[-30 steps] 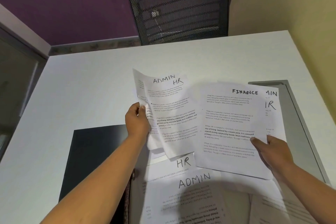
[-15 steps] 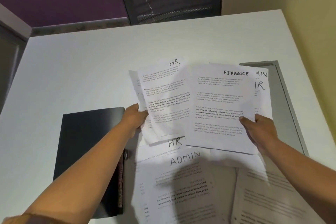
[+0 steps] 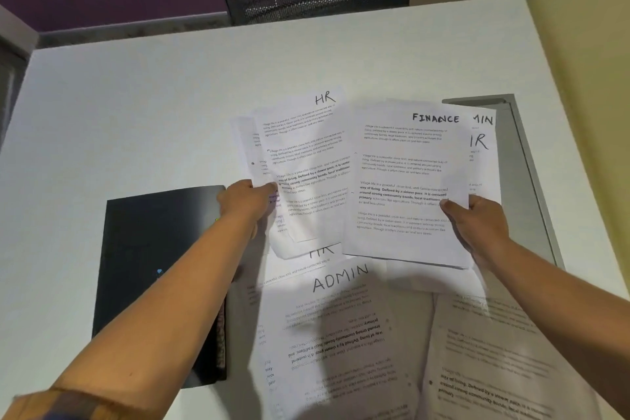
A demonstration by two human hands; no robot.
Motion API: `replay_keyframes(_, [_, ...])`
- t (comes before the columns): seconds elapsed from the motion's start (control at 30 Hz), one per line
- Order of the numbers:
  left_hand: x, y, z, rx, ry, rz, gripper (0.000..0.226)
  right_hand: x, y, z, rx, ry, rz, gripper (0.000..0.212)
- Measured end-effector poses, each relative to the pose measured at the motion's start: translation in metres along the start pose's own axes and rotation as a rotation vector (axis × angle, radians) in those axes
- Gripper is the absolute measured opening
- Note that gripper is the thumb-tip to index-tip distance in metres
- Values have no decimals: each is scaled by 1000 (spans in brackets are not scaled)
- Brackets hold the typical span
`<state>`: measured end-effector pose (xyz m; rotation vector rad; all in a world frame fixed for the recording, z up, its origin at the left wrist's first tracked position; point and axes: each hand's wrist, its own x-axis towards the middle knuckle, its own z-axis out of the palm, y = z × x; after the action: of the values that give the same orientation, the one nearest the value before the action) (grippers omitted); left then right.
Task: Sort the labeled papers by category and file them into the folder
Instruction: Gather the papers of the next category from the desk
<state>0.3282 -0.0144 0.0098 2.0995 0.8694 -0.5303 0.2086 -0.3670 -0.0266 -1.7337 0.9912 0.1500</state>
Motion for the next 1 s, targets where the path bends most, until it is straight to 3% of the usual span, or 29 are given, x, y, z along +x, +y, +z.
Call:
replay_keyframes(0.07, [-3, 1, 4, 98, 21, -48, 64, 1, 1, 0, -6, -1, 1, 15])
replay_keyframes(0.13, [-10, 7, 9, 43, 37, -63, 72, 1, 3, 0, 3, -4, 3, 13])
replay_keyframes(0.2, [-11, 13, 13, -28, 9, -65, 62, 0, 1, -1, 11, -5, 5, 6])
replay_keyframes(0.3, [-12, 13, 13, -77, -28, -19, 34, 1, 0, -1, 18, -2, 7, 12])
replay_keyframes(0.47, [-12, 12, 15, -236, -14, -26, 30, 0, -1, -1, 23, -3, -8, 23])
replay_keyframes(0.57, [-15, 7, 24, -4, 24, 59, 78, 0, 0, -1, 12, -2, -4, 15])
replay_keyframes(0.63, [-29, 6, 31, 273, 23, 152, 87, 1, 0, -1, 1, 4, -2, 14])
replay_keyframes(0.7, [-39, 4, 39, 400, 75, 243, 87, 1, 0, -1, -19, 3, -12, 10])
replay_keyframes(1.0, [-32, 10, 38, 55, 12, 126, 30, 1, -1, 0, -4, 7, 0, 16])
